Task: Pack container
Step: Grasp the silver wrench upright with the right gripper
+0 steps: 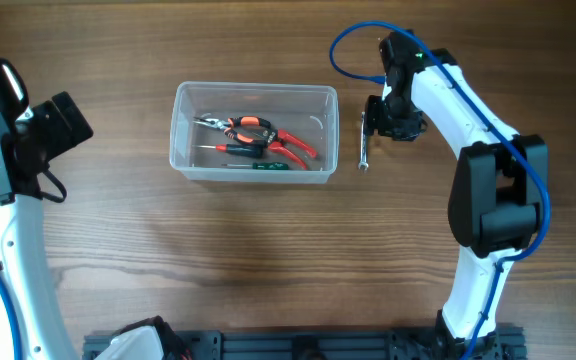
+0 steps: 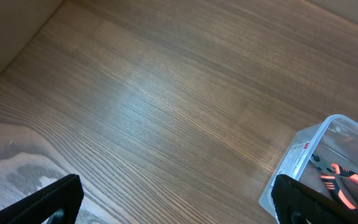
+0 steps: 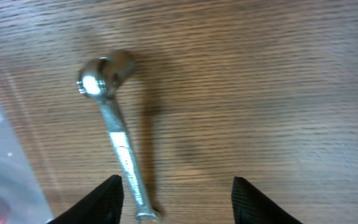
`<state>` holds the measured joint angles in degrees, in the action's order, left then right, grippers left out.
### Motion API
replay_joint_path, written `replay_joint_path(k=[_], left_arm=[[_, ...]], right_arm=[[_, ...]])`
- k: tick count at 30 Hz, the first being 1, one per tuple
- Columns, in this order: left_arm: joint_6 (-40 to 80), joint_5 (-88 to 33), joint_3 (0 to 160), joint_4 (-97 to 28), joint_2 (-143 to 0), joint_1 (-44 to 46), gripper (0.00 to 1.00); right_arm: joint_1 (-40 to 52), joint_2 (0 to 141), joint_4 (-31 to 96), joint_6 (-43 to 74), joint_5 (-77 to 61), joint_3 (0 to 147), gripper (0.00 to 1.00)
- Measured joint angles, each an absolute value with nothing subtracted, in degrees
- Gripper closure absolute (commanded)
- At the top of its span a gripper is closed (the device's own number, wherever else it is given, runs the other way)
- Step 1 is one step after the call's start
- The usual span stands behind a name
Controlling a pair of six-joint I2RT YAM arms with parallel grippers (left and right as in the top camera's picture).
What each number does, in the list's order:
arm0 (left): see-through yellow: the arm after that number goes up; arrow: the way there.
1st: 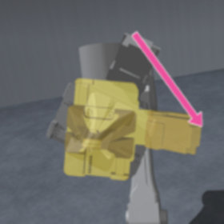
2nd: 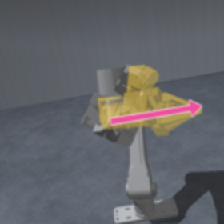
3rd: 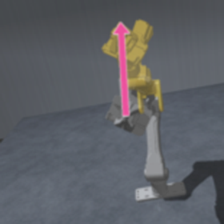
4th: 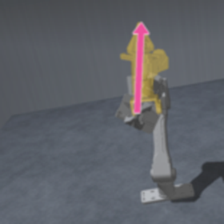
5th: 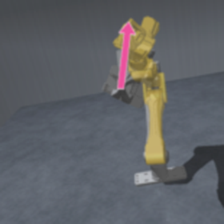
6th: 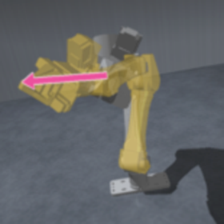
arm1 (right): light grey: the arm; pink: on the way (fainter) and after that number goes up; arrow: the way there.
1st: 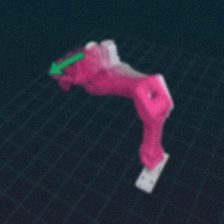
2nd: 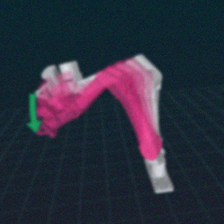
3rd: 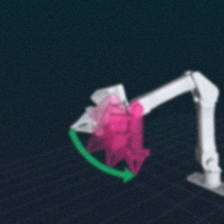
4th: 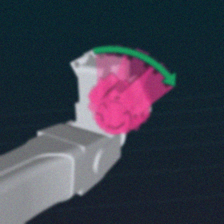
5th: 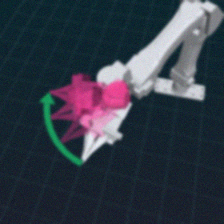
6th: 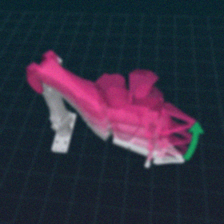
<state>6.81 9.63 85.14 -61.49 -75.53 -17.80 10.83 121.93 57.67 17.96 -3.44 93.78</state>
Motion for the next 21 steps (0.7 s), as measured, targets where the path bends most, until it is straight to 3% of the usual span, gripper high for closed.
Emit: replay_joint_path(k=[15, 18, 21], left_arm=[[6.81, 9.63, 85.14, -61.49, -75.53, -17.8, 0.0], [6.81, 9.63, 85.14, -61.49, -75.55, -17.8, 0.0], [6.83, 9.63, 85.14, -61.43, -75.55, -17.8, 0.0]], right_arm=[[14.04, 122.89, 52.86, 19.14, -2.74, 93.78, 0.54], [14.0, 125.21, 52.8, 19.77, -2.52, 93.78, 0.57], [14.02, 126.67, 52.62, 20.34, -2.31, 94.13, 0.66]])
